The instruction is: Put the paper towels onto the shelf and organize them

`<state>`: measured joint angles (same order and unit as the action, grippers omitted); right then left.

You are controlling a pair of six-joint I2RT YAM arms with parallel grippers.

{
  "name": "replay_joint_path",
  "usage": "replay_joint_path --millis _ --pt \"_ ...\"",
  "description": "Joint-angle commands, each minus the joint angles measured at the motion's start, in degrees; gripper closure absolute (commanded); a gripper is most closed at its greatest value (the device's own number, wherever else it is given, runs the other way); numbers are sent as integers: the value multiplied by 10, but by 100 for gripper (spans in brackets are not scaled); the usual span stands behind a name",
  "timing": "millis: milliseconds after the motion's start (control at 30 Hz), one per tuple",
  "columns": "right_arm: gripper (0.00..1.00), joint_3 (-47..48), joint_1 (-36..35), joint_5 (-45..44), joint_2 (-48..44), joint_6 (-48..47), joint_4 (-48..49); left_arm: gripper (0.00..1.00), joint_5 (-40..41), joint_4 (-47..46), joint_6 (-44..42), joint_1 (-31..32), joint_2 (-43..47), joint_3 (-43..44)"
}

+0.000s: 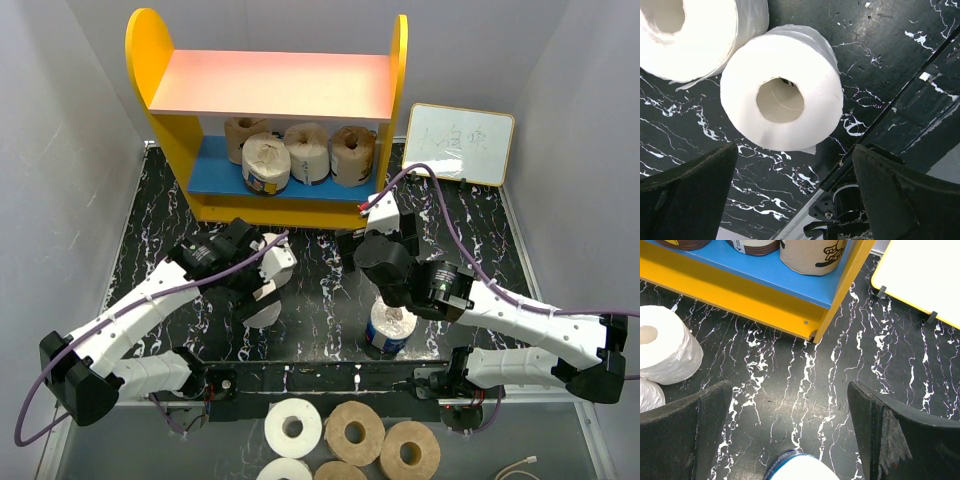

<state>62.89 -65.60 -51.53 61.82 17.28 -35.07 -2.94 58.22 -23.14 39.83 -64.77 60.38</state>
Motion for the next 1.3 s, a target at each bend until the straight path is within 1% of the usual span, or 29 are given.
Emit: replay_joint_path --millis 0,133,267,467,833,900,1067,1133,1267 --pt "2 11 6 -8 3 10 29 4 11 -15 14 30 1 -1" --pt "2 20 8 -17 8 10 20 5 -9 2 9 58 -5 8" --pt "2 21 13 -23 4 6 20 7 0 10 7 85 -16 13" --pt "2 24 22 -28 5 3 20 7 95 -30 12 119 -30 -20" --pt "2 32 31 -24 25 -2 21 9 192 -77 37 159 -47 -68" --pt "2 33 32 -24 27 -3 21 10 194 -77 41 160 -49 -64" --pt "9 30 37 -18 28 -5 23 12 189 -71 43 163 -55 -53" --pt "11 29 38 -16 28 -6 24 15 189 -70 43 167 -59 -53" --pt "12 28 41 -15 29 -7 24 22 182 -66 47 173 -71 -46"
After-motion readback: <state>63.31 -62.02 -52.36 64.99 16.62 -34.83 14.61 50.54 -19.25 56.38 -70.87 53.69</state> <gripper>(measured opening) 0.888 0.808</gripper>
